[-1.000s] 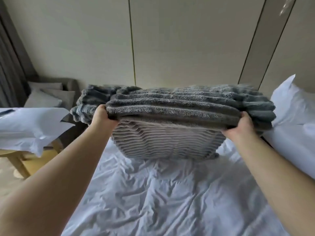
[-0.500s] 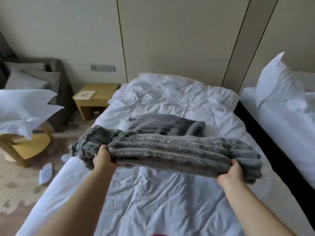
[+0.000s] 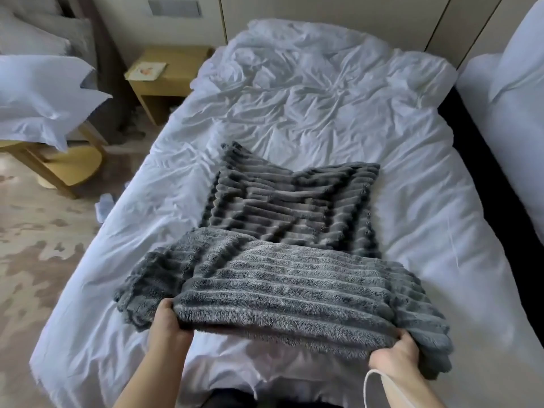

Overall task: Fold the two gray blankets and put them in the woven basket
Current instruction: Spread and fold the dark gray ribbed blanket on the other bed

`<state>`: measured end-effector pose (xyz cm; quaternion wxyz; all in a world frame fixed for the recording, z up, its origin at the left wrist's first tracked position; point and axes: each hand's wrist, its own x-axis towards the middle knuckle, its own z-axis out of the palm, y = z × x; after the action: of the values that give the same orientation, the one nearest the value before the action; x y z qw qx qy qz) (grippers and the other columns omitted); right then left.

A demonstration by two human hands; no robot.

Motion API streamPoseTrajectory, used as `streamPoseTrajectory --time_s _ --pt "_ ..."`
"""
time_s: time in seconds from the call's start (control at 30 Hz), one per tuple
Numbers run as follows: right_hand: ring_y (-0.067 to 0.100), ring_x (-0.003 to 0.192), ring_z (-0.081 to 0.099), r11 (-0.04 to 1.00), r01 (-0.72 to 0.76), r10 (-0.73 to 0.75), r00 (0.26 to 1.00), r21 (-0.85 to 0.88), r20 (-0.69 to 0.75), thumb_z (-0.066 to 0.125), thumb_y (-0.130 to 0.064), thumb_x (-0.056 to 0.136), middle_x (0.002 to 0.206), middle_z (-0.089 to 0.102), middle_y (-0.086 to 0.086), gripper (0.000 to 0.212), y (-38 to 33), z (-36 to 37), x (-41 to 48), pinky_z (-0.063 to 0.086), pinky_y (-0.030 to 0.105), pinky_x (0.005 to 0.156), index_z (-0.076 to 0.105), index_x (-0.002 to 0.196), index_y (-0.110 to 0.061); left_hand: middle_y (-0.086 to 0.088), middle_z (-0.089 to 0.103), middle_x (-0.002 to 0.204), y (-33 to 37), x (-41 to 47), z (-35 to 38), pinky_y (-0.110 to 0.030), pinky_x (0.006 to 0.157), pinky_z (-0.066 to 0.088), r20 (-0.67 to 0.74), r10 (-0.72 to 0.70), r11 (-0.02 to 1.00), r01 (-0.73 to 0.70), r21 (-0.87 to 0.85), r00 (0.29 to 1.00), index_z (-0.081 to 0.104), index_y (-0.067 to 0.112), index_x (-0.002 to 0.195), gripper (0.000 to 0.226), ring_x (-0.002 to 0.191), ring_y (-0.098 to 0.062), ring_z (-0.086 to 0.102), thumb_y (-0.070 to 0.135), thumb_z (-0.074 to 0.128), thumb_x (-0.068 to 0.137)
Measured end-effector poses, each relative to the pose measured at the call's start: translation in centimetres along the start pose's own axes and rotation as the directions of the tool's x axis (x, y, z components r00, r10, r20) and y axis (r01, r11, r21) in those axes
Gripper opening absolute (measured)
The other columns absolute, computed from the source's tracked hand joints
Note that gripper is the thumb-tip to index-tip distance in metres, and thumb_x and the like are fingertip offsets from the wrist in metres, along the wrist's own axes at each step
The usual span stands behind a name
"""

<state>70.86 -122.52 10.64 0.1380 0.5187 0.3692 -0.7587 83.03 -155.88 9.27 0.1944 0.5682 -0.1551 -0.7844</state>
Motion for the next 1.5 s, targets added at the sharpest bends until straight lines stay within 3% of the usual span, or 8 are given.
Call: streamPoseTrajectory --time_s 0.1,0.3,0.53,0.73,0.87,0.97,1.37,1.5 --pt "0.022 0.041 0.062 0.998 0.029 -0.027 0.999 0.053 -0.046 0.043 -0.031 0.094 0.049 0.065 -0.003 0.027 0.3 -1.8 -0.1 0.045 0.038 0.085 0.052 0.069 -0.022 -0.002 0.065 0.06 -0.6 -1.5 -1.3 -0.026 0.056 0.056 0.041 0.022 1.0 -0.023 0.021 0.999 0.054 0.013 0.08 0.02 0.059 -0.016 0.063 0.006 0.039 0.069" --pt "0.022 0.058 0.071 0.995 0.101 -0.1 0.938 0.014 0.332 0.064 -0.035 0.044 0.066 0.073 0.0 0.018 0.8 -5.1 -3.6 0.058 0.043 0.058 0.073 0.055 -0.025 -0.004 0.07 0.071 0.9 -4.6 -4.2 -0.027 0.064 0.057 0.276 0.096 0.995 -0.102 0.01 0.956 0.06 0.011 0.087 0.031 0.066 -0.016 0.068 0.011 0.044 0.06" --pt "0.024 0.082 0.06 0.988 0.148 -0.155 0.944 0.047 0.29 0.054 -0.026 0.073 0.066 0.073 0.002 0.008 4.8 -10.7 -8.9 0.048 0.041 0.079 0.059 0.079 -0.026 0.0 0.063 0.062 2.2 -6.9 -10.8 -0.025 0.064 0.054 0.271 0.071 0.995 -0.085 0.042 0.96 0.052 0.015 0.076 0.015 0.068 -0.016 0.06 0.008 0.045 0.065" --pt "0.026 0.076 0.067 0.995 0.101 -0.095 0.978 -0.023 0.188 0.049 -0.031 0.085 0.065 0.073 -0.001 0.014 10.4 -19.0 -9.6 0.055 0.04 0.067 0.061 0.083 -0.024 -0.011 0.055 0.11 1.2 -7.3 -19.8 -0.041 0.096 0.046 0.102 0.082 0.991 -0.092 0.096 0.991 0.054 0.01 0.116 0.036 0.102 -0.024 0.055 0.008 0.047 0.081" --pt "0.023 0.05 0.069 0.999 0.038 -0.036 0.986 -0.007 0.161 0.065 -0.032 0.053 0.062 0.072 0.0 0.014 14.1 -24.8 -9.5 0.054 0.05 0.044 0.072 0.059 -0.022 -0.008 0.06 0.085 0.1 -8.1 -24.4 -0.032 0.059 0.057 0.06 0.055 0.984 -0.065 0.168 0.997 0.059 0.01 0.086 0.013 0.071 -0.021 0.06 0.008 0.052 0.075" --pt "0.026 0.049 0.069 0.999 0.029 -0.034 0.984 0.028 0.172 0.062 -0.028 0.068 0.063 0.073 0.003 0.022 15.6 -26.8 -9.6 0.052 0.055 0.042 0.074 0.051 -0.021 -0.01 0.062 0.092 -0.2 -8.4 -25.4 -0.032 0.058 0.057 0.073 0.044 0.978 -0.058 0.202 0.996 0.062 0.01 0.089 0.015 0.076 -0.023 0.061 0.009 0.055 0.075" --pt "0.02 0.077 0.068 0.989 0.127 -0.14 0.97 0.077 0.198 0.057 -0.032 0.088 0.09 0.073 0.001 0.014 6.8 -14.6 -10.6 0.053 0.03 0.069 0.067 0.096 -0.025 0.0 0.062 0.112 2.5 -9.0 -14.2 -0.024 0.068 0.054 0.249 0.125 0.987 -0.146 0.069 0.96 0.061 0.014 0.118 0.031 0.091 -0.015 0.059 0.021 0.051 0.09" --pt "0.025 0.097 0.061 0.972 0.233 -0.221 0.946 -0.023 0.236 0.047 -0.035 0.096 0.125 0.051 0.012 0.043 3.9 -9.2 -7.5 0.044 0.036 0.093 0.045 0.136 -0.018 0.001 0.054 0.125 2.6 -7.7 -9.0 -0.038 0.102 0.036 0.422 0.213 0.945 -0.295 0.14 0.881 0.045 0.024 0.13 0.032 0.12 -0.018 0.049 0.02 0.039 0.099"
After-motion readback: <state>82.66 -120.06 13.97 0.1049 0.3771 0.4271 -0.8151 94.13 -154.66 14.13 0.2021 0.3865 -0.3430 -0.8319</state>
